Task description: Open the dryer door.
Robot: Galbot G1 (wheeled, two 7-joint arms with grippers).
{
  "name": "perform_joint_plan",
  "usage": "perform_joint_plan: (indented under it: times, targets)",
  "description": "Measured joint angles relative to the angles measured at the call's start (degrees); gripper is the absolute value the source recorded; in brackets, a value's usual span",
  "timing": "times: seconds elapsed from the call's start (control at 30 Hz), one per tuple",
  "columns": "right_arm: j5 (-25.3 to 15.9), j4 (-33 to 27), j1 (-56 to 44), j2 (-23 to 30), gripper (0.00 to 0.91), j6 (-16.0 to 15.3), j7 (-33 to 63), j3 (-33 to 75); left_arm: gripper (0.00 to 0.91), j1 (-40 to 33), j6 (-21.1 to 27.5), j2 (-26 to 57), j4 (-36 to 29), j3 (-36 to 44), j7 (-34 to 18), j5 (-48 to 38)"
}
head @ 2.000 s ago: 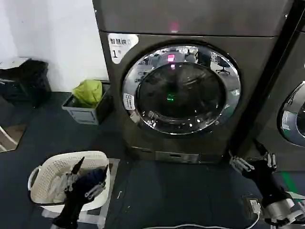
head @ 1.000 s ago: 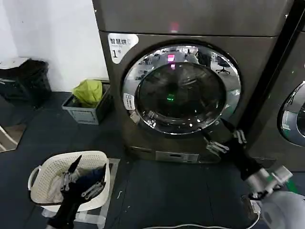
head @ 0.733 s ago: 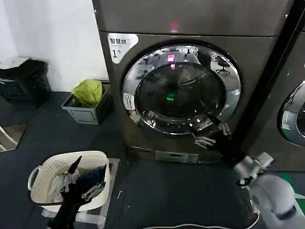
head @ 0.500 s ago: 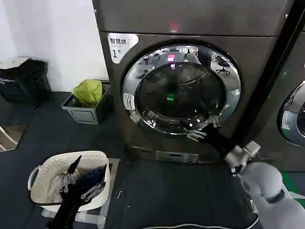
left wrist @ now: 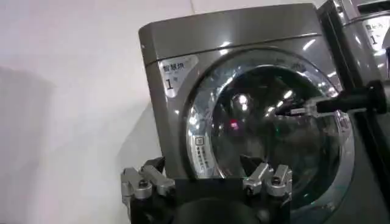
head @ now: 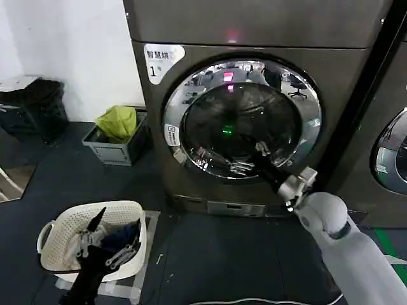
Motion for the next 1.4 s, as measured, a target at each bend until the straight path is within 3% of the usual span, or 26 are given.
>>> perform_joint_plan:
  times: [0.47,1.4]
  targets:
    - [-0.35,-6.46,7.27,3.41,0.907,0.08,-0.74,-6.24,0.907,0.23,-0.13,-0.15,0.05,-0.33,-0.01,0.02]
    - [-2.22,-13.51,14.44,7.97,0.907,0.08,-0.71,-14.58,0.907,0.11,-0.37,-0.41,0.08,-0.46,-0.02,0.07]
